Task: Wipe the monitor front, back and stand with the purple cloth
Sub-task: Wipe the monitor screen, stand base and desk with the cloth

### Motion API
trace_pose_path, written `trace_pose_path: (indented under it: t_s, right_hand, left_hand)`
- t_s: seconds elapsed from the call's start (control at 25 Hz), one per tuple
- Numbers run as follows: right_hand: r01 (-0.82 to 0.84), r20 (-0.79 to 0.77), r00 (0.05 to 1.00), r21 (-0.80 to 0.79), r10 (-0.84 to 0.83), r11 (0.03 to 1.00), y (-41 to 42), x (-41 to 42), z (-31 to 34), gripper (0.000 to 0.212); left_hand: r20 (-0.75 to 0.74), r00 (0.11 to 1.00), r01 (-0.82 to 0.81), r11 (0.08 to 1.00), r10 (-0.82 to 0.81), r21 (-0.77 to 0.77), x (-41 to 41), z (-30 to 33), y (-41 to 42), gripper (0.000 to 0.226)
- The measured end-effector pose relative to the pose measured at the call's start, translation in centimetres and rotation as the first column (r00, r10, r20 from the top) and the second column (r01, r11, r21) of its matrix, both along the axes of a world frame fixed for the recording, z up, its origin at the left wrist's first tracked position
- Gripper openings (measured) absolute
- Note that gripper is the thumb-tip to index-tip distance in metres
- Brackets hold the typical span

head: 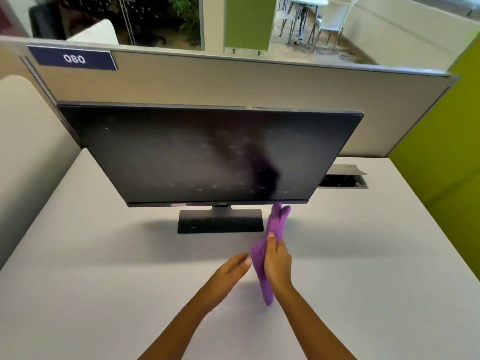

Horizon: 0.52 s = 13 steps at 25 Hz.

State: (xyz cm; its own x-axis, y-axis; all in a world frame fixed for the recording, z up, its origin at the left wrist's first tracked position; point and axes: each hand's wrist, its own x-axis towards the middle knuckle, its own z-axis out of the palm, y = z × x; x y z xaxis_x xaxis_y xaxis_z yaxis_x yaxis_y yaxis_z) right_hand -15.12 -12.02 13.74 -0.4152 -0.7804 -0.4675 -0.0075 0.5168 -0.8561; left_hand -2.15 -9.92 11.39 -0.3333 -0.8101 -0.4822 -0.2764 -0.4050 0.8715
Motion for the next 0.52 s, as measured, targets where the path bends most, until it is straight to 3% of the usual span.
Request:
trace_pose_path:
  t_s: [0.08, 0.16, 0.2, 0.24, 0.28, 0.36, 0.44, 0.48, 0.52]
  right_hand:
    - [-0.080, 0.114, 0.990, 0.021, 0.077, 0.997, 0.0, 3.8, 1.4, 0.048]
    - [-0.194, 0.139, 0.972, 0.019, 0.190, 0.981, 0.2, 6.8, 3.1, 0.053]
    - [-0.244, 0.066, 0.967, -0.021, 0.245, 0.970, 0.3, 8.1, 3.5, 0.056]
    - [-0.318, -0.100, 0.946, -0.082, 0.310, 0.944, 0.5, 9.1, 3.8, 0.062]
    - [-0.427, -0.345, 0.867, -0.145, 0.359, 0.892, 0.8, 10.0, 4.1, 0.071]
    - [-0.681, -0.760, 0.531, -0.119, 0.375, 0.722, 1.3, 11.5, 3.5, 0.084]
    - [-0.799, -0.894, 0.254, 0.021, 0.368, 0.601, 1.6, 13.2, 3.0, 0.096]
    - [-0.814, -0.904, 0.229, 0.025, 0.360, 0.581, 1.7, 14.1, 3.2, 0.100]
    - [-0.820, -0.909, 0.262, -0.033, 0.324, 0.571, 1.7, 15.0, 3.2, 0.101]
  left_hand:
    - [-0.071, 0.997, -0.001, 0.999, -0.002, -0.040, 2.0, 1.8, -0.1, 0.050]
    - [-0.117, 0.985, -0.138, 0.987, 0.129, -0.079, 4.8, 3.2, -0.3, 0.033]
    - [-0.167, 0.962, -0.227, 0.973, 0.216, -0.051, 6.3, 3.7, -0.6, 0.026]
    - [-0.225, 0.928, -0.304, 0.953, 0.298, 0.008, 7.8, 4.3, -1.0, 0.024]
    - [-0.271, 0.888, -0.366, 0.928, 0.372, 0.076, 9.3, 4.8, -1.5, 0.026]
    - [-0.327, 0.829, -0.419, 0.891, 0.454, 0.175, 12.4, 6.2, -2.5, 0.032]
    - [-0.364, 0.830, -0.376, 0.906, 0.422, 0.195, 15.2, 8.1, -3.2, 0.033]
    - [-0.359, 0.849, -0.343, 0.921, 0.388, 0.183, 16.4, 9.0, -3.4, 0.033]
    - [-0.348, 0.869, -0.316, 0.935, 0.353, 0.159, 17.4, 9.8, -3.5, 0.033]
